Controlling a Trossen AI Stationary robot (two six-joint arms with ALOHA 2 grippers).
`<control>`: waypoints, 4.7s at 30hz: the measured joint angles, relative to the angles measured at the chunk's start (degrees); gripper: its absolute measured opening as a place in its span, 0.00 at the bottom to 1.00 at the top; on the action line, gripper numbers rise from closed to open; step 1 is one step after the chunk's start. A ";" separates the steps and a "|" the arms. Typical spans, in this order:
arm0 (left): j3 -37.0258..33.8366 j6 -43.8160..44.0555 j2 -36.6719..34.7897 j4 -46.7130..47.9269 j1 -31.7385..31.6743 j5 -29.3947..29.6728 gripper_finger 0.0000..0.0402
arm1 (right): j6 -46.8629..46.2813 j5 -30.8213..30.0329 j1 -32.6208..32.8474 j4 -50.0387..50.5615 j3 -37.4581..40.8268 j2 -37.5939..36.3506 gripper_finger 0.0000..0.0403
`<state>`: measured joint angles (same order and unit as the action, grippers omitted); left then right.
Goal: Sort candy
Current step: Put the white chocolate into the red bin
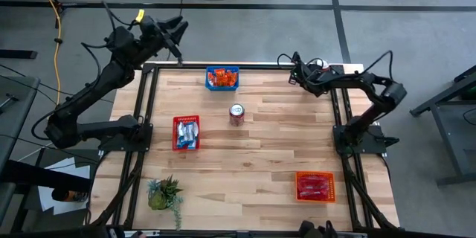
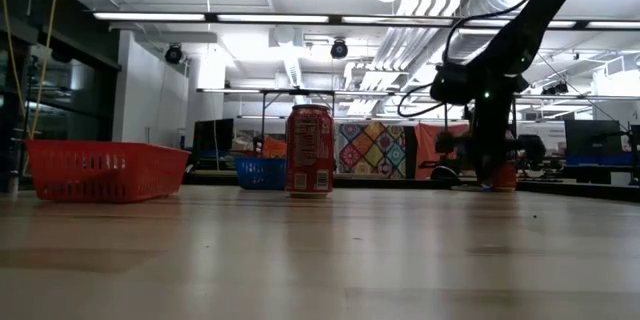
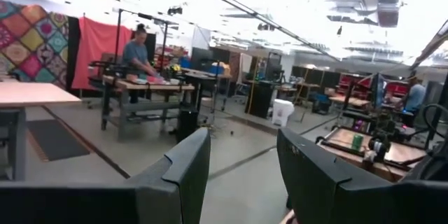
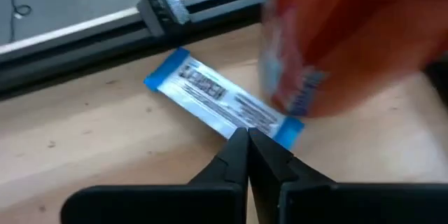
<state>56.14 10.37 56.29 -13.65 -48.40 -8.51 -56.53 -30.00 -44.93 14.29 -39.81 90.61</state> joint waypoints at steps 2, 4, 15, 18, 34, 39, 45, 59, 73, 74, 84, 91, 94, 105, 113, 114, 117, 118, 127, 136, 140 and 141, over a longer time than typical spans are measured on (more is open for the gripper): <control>0.00 0.03 0.00 0.07 -0.42 0.01 0.38 | 0.13 0.07 -0.20 -1.75 0.00 1.29 0.00; 0.00 0.27 0.02 0.42 -0.46 0.02 0.38 | 0.95 -0.06 -0.46 -2.91 0.00 2.63 0.00; 0.00 1.38 0.00 0.55 -0.44 0.04 0.38 | 6.05 0.34 0.03 -2.49 -0.42 4.62 0.00; 0.00 1.44 0.02 0.56 -0.44 0.04 0.38 | 10.15 3.90 0.72 -1.19 -0.41 4.59 0.00; 0.00 1.74 0.02 0.61 -0.31 0.07 0.38 | 15.57 18.48 16.93 5.25 -0.05 -5.41 0.00; 0.00 2.98 0.04 0.59 -0.31 0.08 0.38 | 8.59 4.32 11.98 7.71 -0.08 -10.42 0.00; 0.00 3.04 0.04 0.59 -0.31 0.09 0.38 | 7.77 2.78 2.34 3.80 -0.09 -6.62 0.00; 0.00 3.04 0.04 2.16 -0.31 0.14 0.38 | 8.87 4.01 -1.23 -3.67 -0.17 3.27 0.00; 0.00 3.00 0.05 3.22 -0.33 0.31 0.38 | 24.43 21.40 5.31 -3.52 -0.28 1.78 0.00; 0.00 2.98 0.04 3.43 -0.33 0.31 0.38 | 25.37 24.25 6.42 -3.37 -0.25 1.18 0.00; 0.00 2.95 0.07 3.63 -0.33 0.32 0.38 | 15.21 5.94 4.58 1.96 -0.17 -4.71 0.00; 0.00 2.91 0.05 3.59 -0.33 0.33 0.38 | 14.24 1.30 -1.18 0.85 -0.17 -3.98 0.00; 0.00 2.91 0.07 3.59 -0.33 0.35 0.38 | 14.38 1.26 -2.86 0.68 -0.17 -3.85 0.00; 0.00 1.45 0.05 3.61 -0.33 0.35 0.38 | 16.24 2.09 -4.00 0.08 -0.28 -0.95 0.00; 0.00 1.36 0.06 3.61 -0.33 0.35 0.38 | 18.52 1.90 -3.29 0.49 -0.15 -0.90 0.00; 0.00 1.36 0.06 3.62 -0.32 0.35 0.38 | 20.11 1.80 -3.06 0.24 0.11 -0.90 0.00; 0.00 1.34 0.07 3.63 -0.33 0.35 0.38 | 24.02 1.70 -1.77 0.06 1.66 -0.90 0.00; 0.00 1.25 0.07 3.62 -0.33 0.35 0.38 | 24.08 1.40 -1.29 -0.21 2.33 -0.90 0.00; 0.00 -0.06 0.07 3.63 -0.33 0.35 0.38 | 21.28 -4.98 2.06 -10.70 8.74 -0.87 0.00; 0.00 -0.11 0.05 3.63 -0.33 0.35 0.38 | 25.00 0.98 4.04 -11.57 9.68 -1.03 0.00; 0.00 -0.11 0.07 4.00 -0.33 0.35 0.38 | 27.03 5.06 5.82 -14.29 9.66 -1.03 0.00; 0.00 -0.11 0.07 4.38 -0.33 0.35 0.38 | 27.42 6.44 6.38 -14.98 9.66 -1.03 0.00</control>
<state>56.14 10.26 56.36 -9.27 -48.73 -8.16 -29.11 -23.56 -38.55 -0.68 -30.15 89.58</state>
